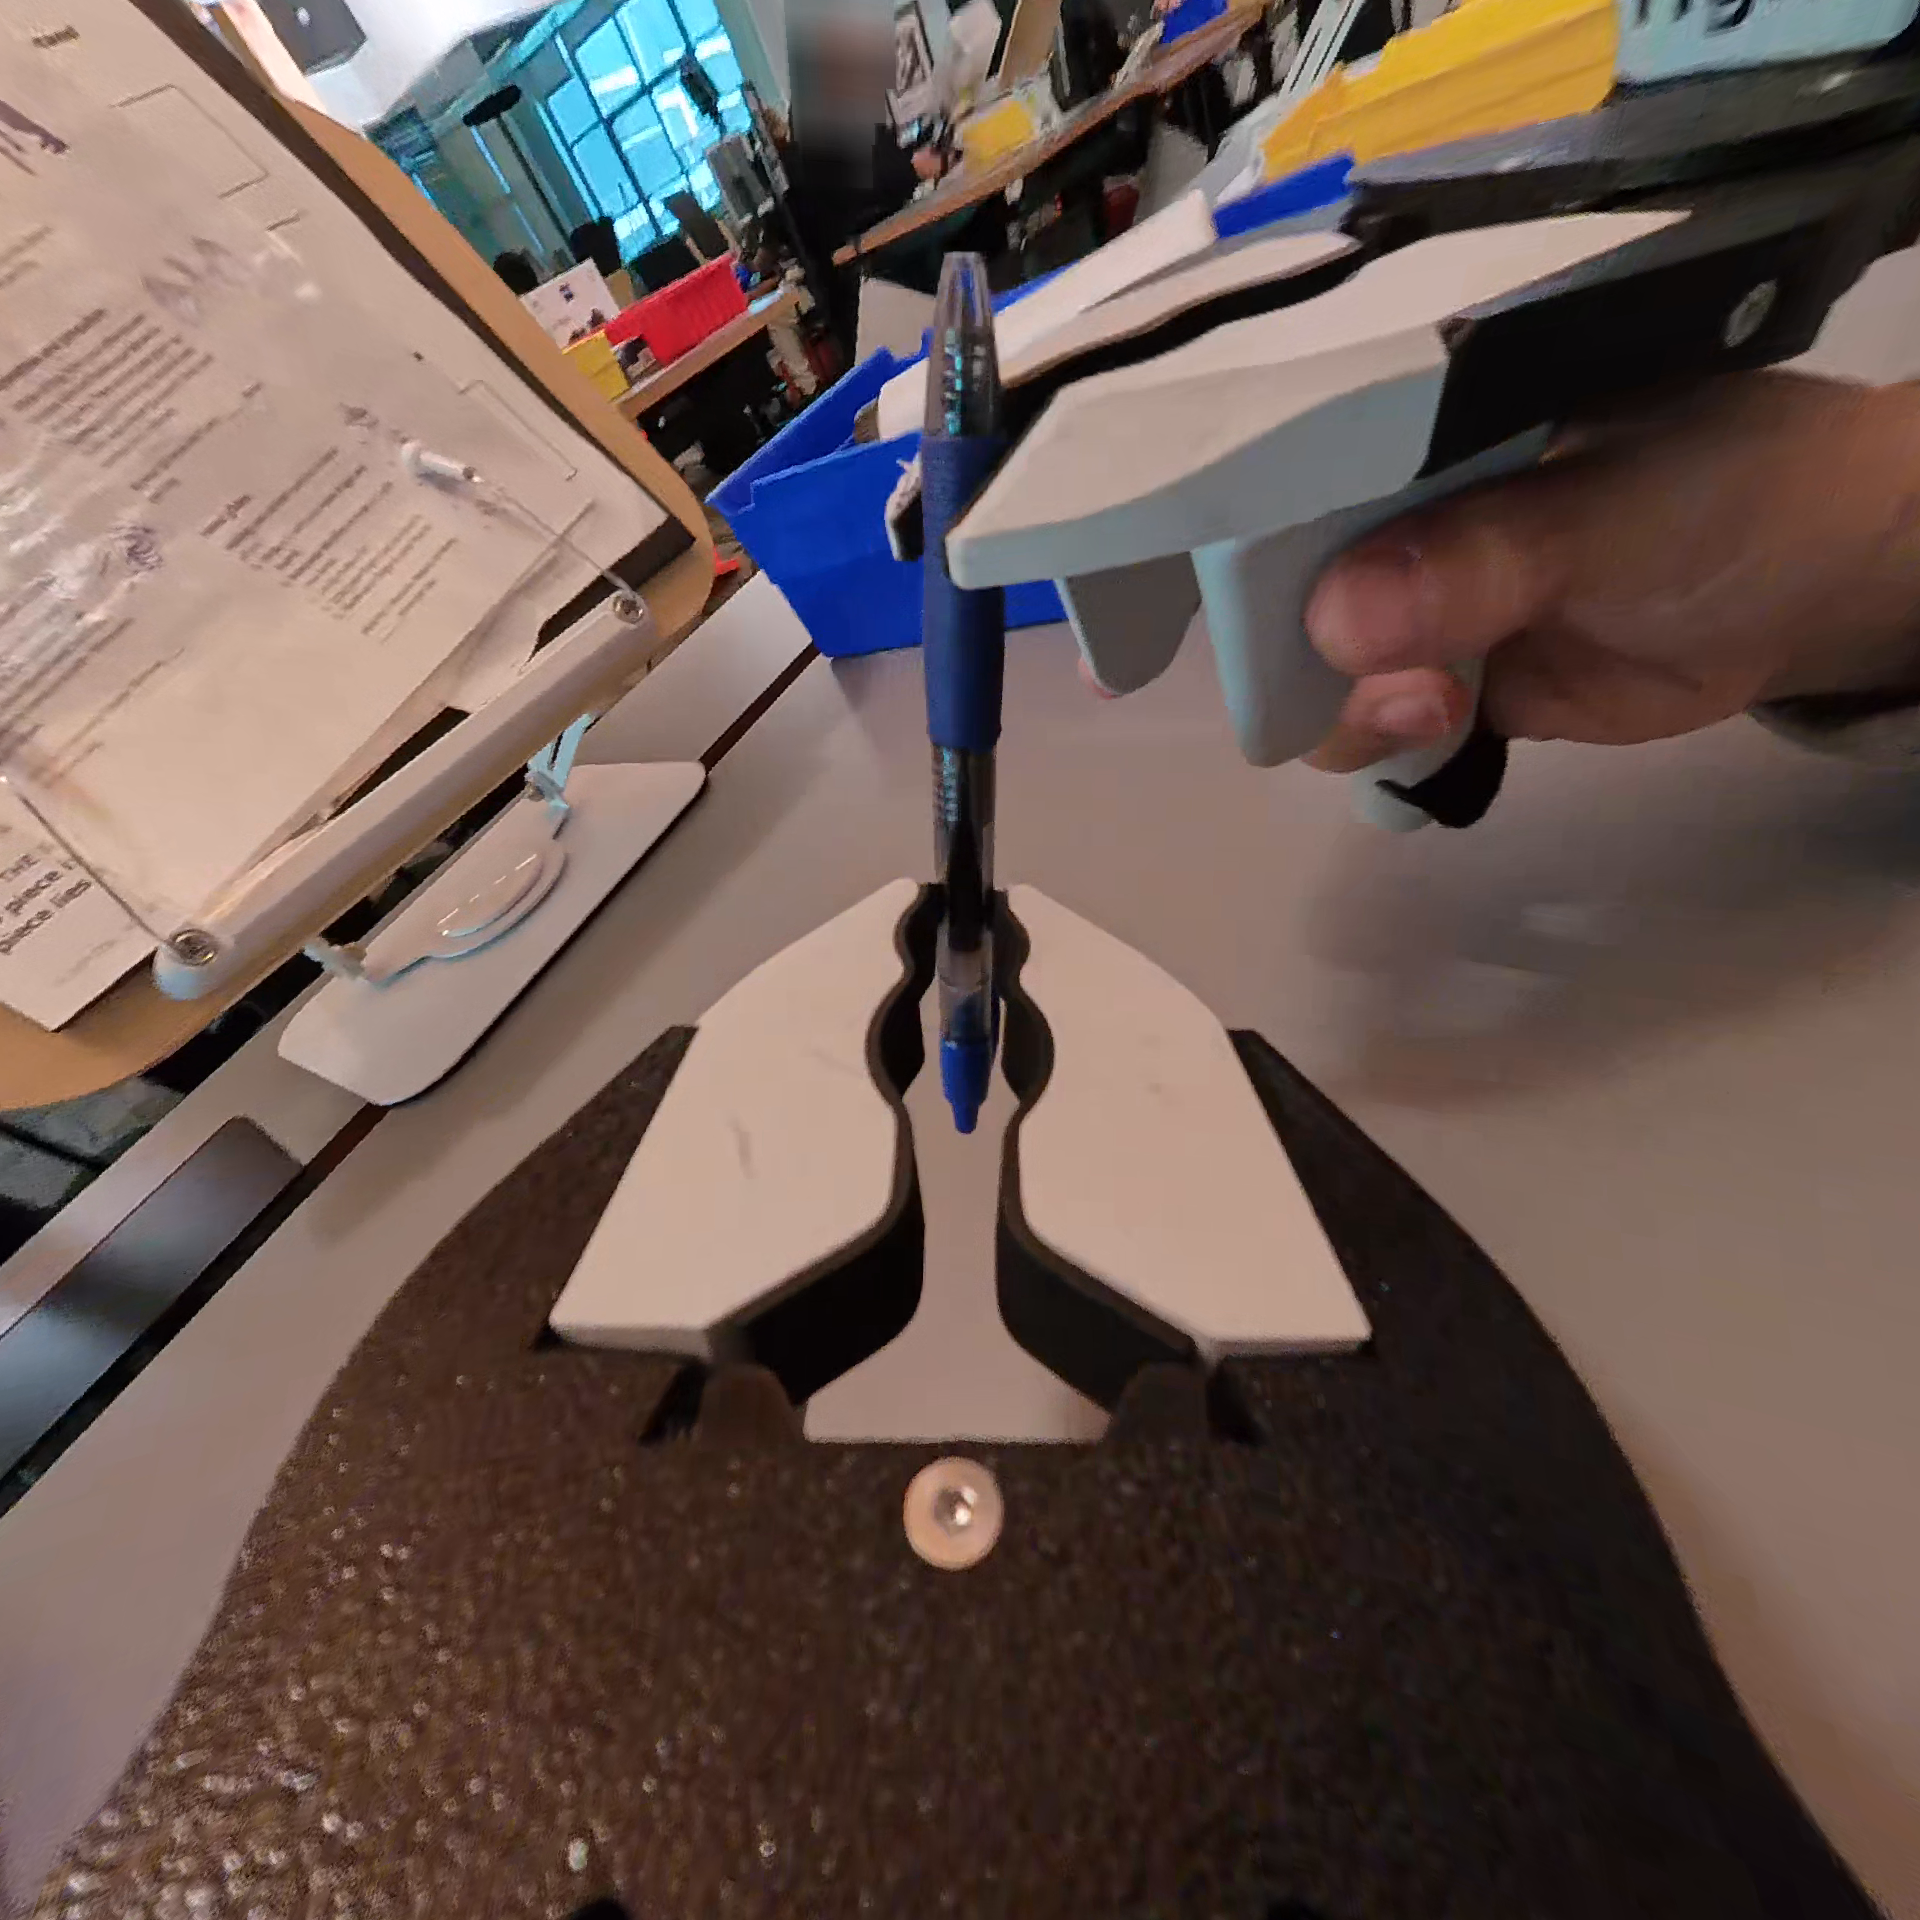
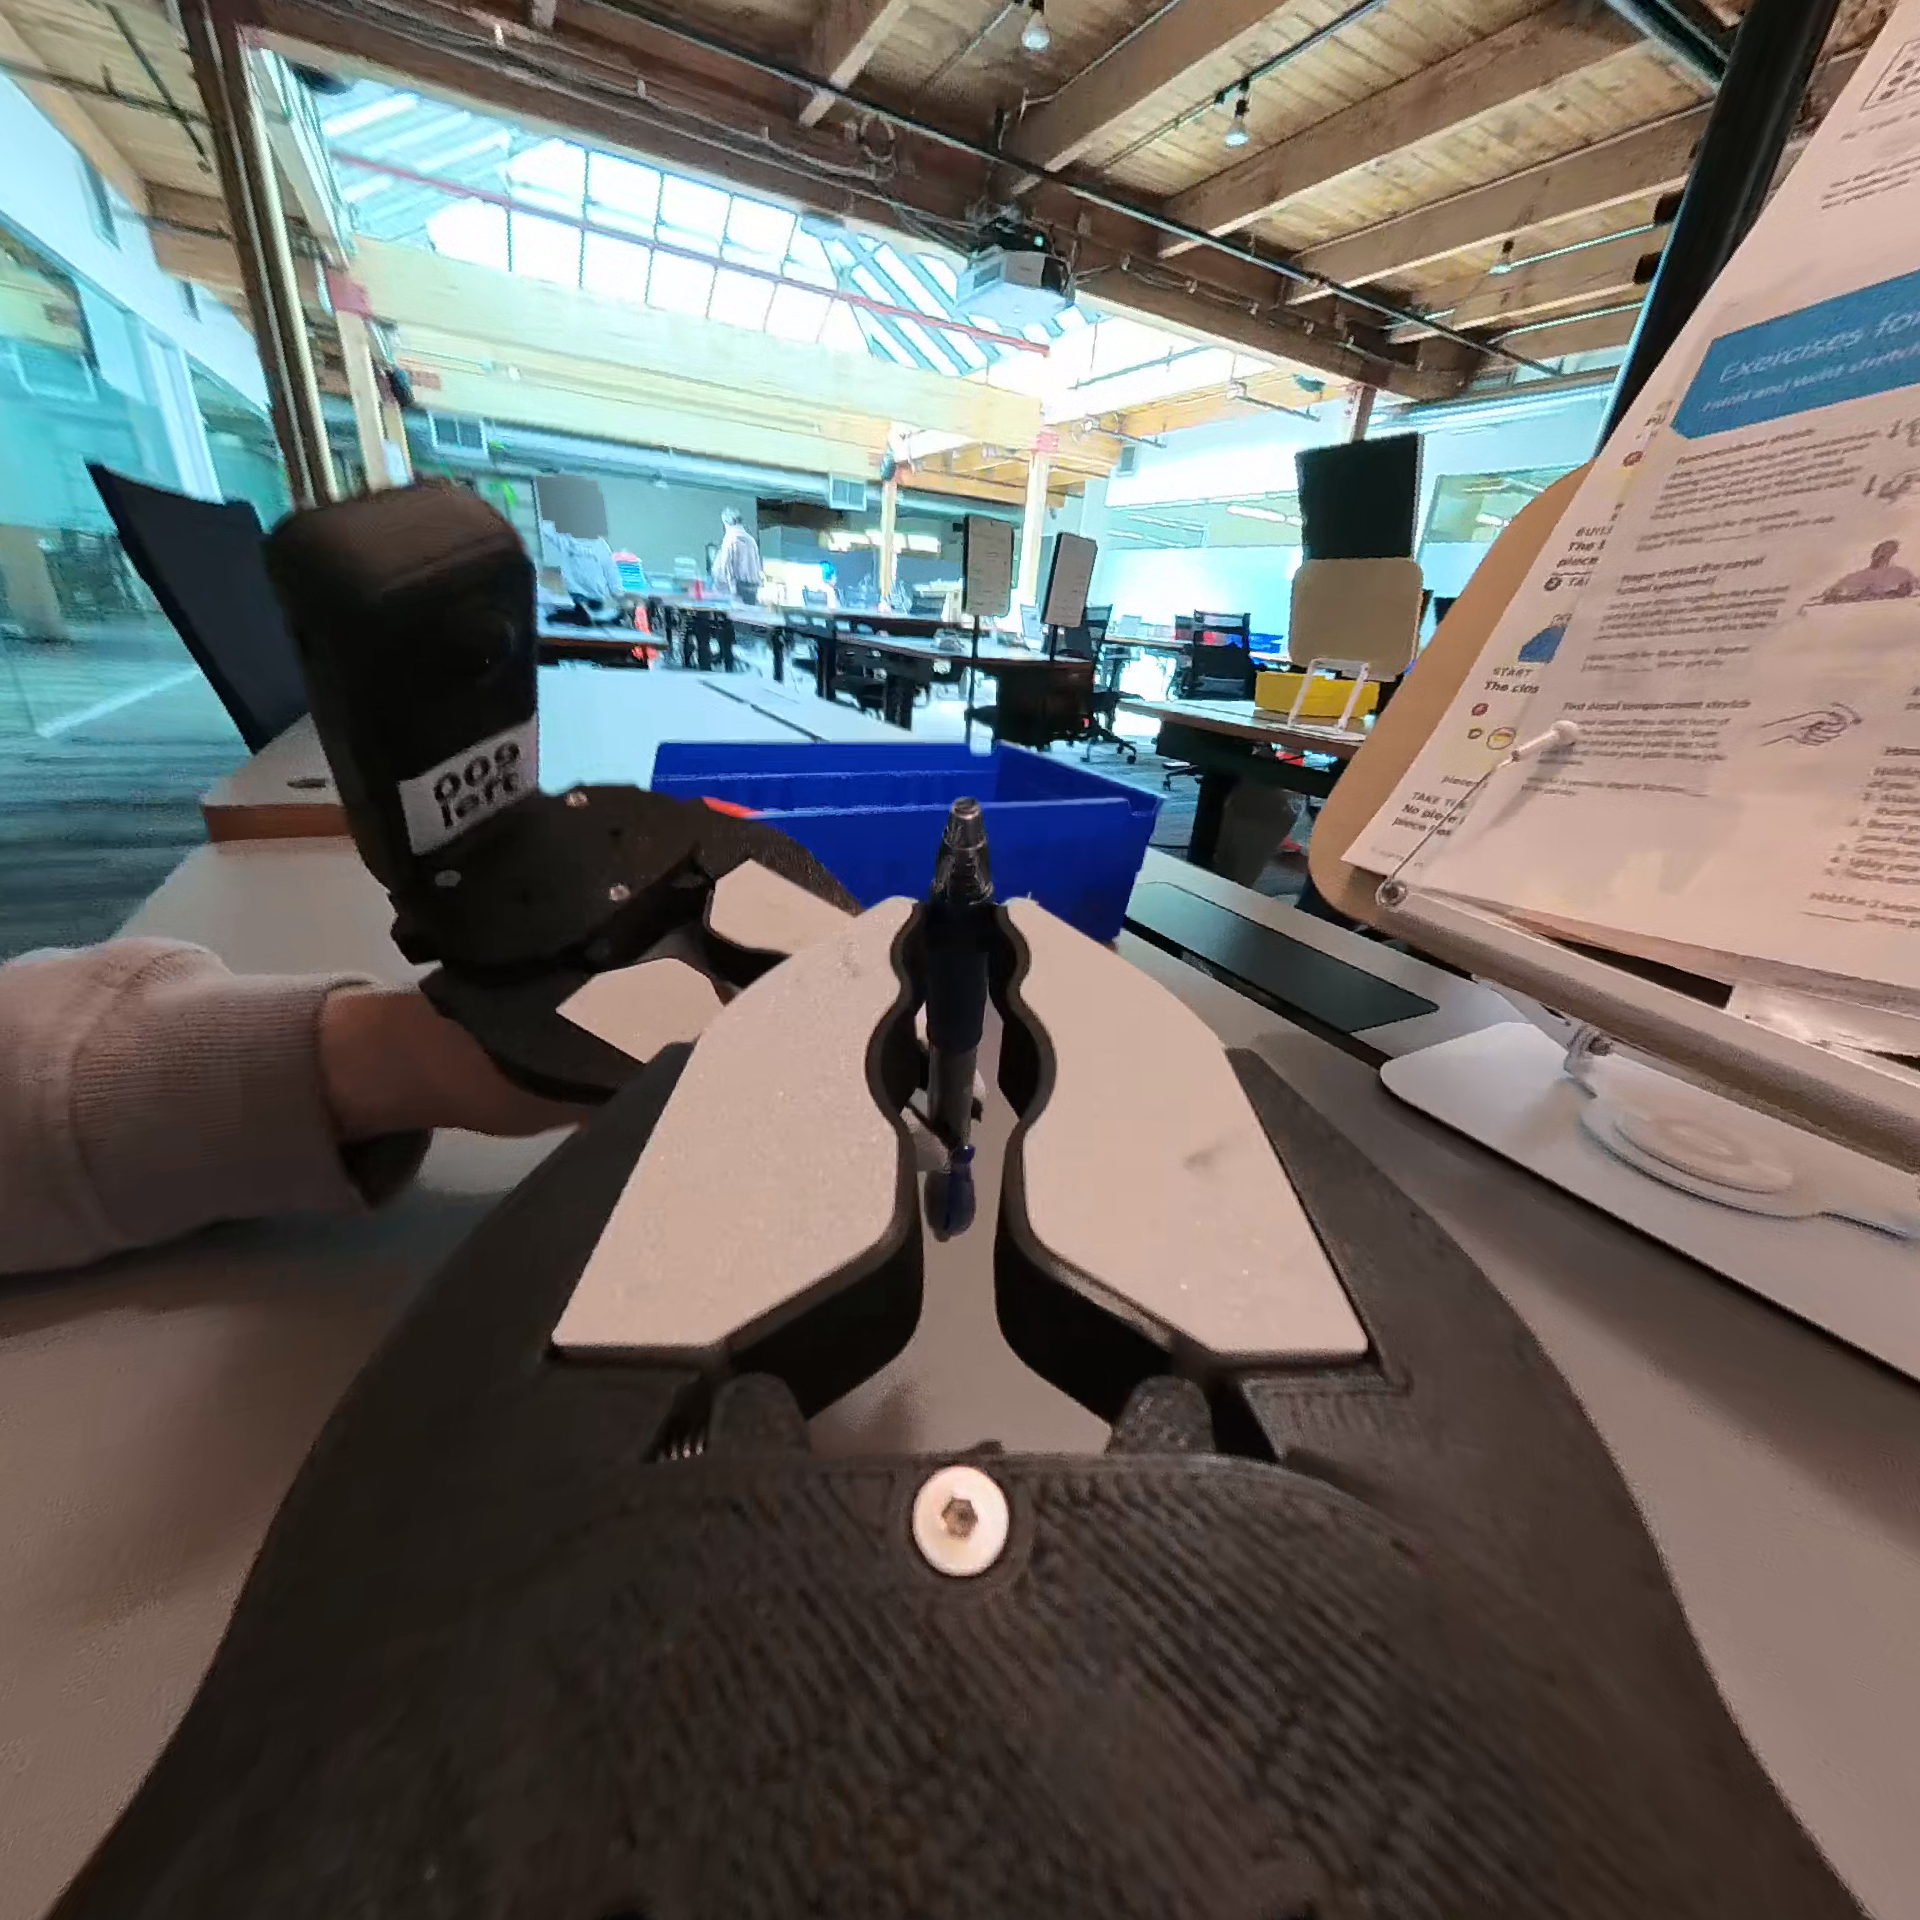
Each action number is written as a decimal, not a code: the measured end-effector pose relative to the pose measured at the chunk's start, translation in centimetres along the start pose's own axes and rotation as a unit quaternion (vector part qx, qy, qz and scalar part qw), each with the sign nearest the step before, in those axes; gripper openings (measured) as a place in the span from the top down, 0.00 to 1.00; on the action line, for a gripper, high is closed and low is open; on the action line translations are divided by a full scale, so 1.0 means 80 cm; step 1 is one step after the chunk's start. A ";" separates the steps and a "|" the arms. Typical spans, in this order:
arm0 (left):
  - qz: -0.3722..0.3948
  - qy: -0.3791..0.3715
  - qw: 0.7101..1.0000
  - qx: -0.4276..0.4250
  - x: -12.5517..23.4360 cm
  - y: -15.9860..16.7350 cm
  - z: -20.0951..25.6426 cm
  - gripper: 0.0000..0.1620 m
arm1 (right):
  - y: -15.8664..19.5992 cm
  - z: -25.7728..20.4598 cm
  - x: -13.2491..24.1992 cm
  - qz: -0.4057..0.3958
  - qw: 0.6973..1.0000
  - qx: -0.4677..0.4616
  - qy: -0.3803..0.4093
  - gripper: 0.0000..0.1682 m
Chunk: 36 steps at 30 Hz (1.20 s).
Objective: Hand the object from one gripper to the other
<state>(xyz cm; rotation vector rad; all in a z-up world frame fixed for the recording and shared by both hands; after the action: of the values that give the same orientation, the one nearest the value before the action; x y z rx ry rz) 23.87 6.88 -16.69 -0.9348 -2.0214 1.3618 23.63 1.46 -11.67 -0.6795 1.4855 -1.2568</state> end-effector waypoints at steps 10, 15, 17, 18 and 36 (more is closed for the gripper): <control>0.202 0.060 0.967 0.145 0.013 -0.041 0.006 0.84 | -0.045 0.044 0.031 0.230 0.923 -0.307 -0.001 0.94; 0.218 0.060 0.958 0.176 0.016 -0.048 0.001 0.94 | -0.045 0.044 0.032 0.252 0.899 -0.357 -0.022 0.94; 0.215 0.062 0.955 0.196 0.018 -0.052 -0.003 0.94 | -0.038 0.051 0.034 0.226 0.922 -0.316 0.011 0.92; 0.217 0.062 0.952 0.206 0.020 -0.054 -0.006 0.94 | -0.034 0.056 0.036 0.201 0.943 -0.261 0.046 0.91; 0.058 0.038 0.974 0.214 0.011 -0.015 -0.013 0.94 | 0.039 0.065 0.031 -0.216 0.761 0.603 0.106 0.92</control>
<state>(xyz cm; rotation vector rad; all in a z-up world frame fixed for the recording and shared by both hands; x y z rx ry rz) 23.82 7.86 -15.11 -0.8979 -1.5460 1.7074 28.26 -1.68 -15.05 0.0439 0.3796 -2.3239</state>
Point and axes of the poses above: each gripper's, where its closed fingertips meet, x back along the fingers, y out of its underside, z = x × y across the jaws, the point moved 3 cm from there along x, back along the fingers, and after that the axes turned 10 degrees about z, right-handed, at the moved point
